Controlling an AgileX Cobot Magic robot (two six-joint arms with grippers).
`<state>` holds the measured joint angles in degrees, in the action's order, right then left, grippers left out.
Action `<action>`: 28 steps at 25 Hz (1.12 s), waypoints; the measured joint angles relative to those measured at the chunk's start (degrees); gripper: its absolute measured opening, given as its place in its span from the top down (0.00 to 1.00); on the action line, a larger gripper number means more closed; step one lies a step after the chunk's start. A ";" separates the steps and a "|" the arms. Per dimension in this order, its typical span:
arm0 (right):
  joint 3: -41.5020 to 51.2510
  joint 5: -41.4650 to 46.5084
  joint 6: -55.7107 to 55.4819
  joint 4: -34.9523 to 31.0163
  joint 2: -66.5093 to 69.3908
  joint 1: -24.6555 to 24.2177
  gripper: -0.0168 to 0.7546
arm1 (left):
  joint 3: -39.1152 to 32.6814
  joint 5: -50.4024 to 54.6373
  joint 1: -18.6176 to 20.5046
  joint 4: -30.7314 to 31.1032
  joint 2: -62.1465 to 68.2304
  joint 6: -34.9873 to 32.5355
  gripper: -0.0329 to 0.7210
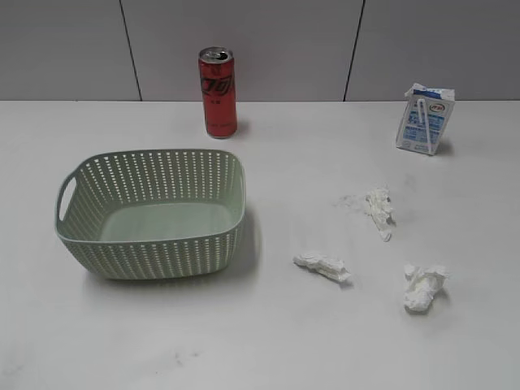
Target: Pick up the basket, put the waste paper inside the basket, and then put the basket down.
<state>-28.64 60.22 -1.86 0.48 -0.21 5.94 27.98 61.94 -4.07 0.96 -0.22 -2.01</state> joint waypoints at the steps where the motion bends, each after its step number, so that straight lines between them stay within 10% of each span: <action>1: 0.00 0.00 0.00 0.00 0.00 0.00 0.26 | 0.00 0.00 0.00 0.16 0.00 0.00 0.29; 11: 0.00 0.00 -0.06 0.05 0.00 0.00 0.26 | 1.59 -10.13 0.00 -5.29 7.83 0.00 0.17; 28: 0.00 -0.05 -0.11 0.05 0.00 0.00 0.26 | 25.17 -16.12 -6.37 -10.43 72.68 -0.93 0.18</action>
<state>-28.64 60.17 -1.98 0.53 -0.21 5.94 53.15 45.82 -10.44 -9.47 72.46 -2.94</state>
